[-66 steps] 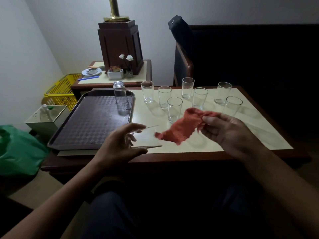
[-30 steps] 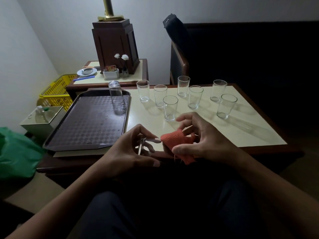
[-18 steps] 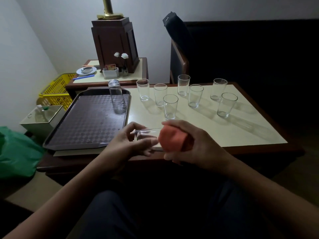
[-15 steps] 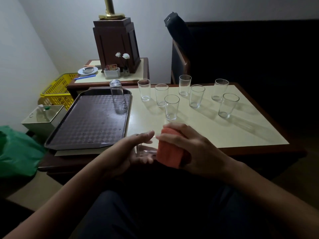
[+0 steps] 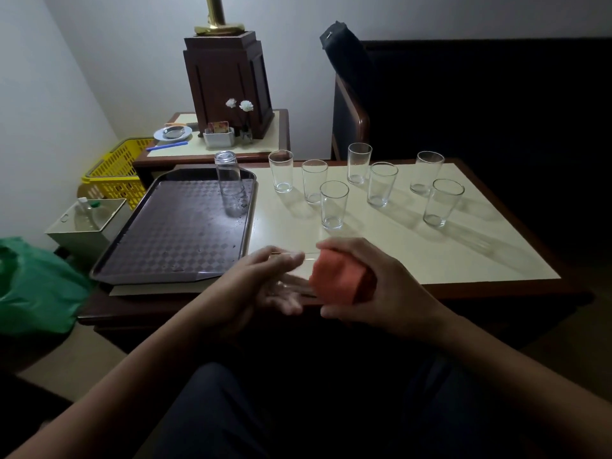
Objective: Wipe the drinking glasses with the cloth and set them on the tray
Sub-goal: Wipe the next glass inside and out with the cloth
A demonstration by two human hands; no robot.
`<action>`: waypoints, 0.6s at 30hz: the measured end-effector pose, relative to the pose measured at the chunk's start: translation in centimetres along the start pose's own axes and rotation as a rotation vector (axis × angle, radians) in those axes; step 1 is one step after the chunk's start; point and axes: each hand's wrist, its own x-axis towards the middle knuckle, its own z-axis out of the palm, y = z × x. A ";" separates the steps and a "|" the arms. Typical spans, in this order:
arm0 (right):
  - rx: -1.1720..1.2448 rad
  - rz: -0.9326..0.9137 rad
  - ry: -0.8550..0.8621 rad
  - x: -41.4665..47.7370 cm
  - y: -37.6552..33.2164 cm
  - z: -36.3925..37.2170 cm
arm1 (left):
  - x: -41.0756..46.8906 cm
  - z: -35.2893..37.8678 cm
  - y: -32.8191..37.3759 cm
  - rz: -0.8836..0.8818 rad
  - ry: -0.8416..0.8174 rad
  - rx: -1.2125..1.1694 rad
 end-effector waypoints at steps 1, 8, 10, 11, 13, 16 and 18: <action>-0.181 -0.175 0.003 0.0 0.3 -0.1 | 0.1 0.0 -0.1 -0.110 -0.016 -0.018; 0.388 0.202 -0.049 0.5 0.2 -1.2 | -0.3 -0.8 -0.3 0.220 -0.095 0.233; 0.742 0.469 -0.144 0.8 -0.1 -1.5 | -0.4 -1.2 -0.3 0.469 -0.044 0.429; 0.808 0.548 -0.175 0.9 -0.3 -1.4 | -0.4 -1.2 -0.4 0.506 -0.035 0.480; 0.842 0.609 -0.191 0.8 -0.3 -1.0 | -0.4 -0.9 -0.9 0.457 -0.011 0.510; 0.559 0.408 -0.097 0.4 0.1 -0.5 | 0.4 0.0 -1.0 0.160 0.067 0.215; 0.309 0.227 -0.050 0.2 -0.1 -0.6 | 0.7 0.1 -1.1 -0.100 0.010 -0.092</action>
